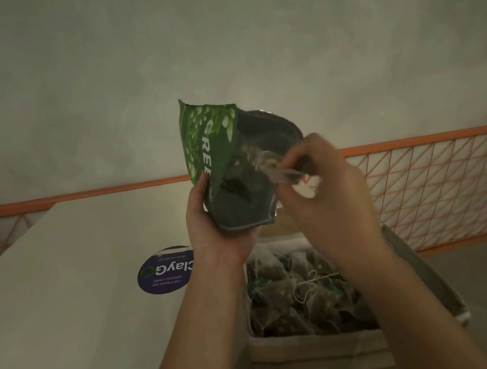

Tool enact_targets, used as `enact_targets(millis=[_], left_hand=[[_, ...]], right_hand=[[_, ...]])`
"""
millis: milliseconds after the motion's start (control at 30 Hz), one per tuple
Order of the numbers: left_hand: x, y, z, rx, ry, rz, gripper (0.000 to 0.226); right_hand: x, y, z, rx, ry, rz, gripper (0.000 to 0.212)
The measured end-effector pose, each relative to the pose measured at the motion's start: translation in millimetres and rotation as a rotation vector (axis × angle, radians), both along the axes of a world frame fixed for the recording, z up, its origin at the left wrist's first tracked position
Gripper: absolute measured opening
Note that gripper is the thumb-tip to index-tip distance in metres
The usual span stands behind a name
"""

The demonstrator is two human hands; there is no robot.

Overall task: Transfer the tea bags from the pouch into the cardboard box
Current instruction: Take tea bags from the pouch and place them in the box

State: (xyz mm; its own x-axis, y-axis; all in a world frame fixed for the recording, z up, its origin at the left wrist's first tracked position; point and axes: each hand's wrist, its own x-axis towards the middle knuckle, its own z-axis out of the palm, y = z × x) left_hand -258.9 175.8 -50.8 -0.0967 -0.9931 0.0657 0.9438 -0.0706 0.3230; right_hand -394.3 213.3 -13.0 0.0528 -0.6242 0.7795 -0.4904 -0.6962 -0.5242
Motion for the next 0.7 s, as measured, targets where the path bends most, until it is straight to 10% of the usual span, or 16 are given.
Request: enact_targets(millis=[333,700], left_hand=[[-4.8,6.9,4.0,-0.031,0.034,-0.034,0.05],[-8.7,7.2,2.6,-0.008,0.011,-0.029,0.05]], right_hand=[[-55.4,7.5,-51.9,0.471,-0.032,0.073,0.015],[-63.4,-0.9,-67.4,0.483,0.362,-0.15,0.018]])
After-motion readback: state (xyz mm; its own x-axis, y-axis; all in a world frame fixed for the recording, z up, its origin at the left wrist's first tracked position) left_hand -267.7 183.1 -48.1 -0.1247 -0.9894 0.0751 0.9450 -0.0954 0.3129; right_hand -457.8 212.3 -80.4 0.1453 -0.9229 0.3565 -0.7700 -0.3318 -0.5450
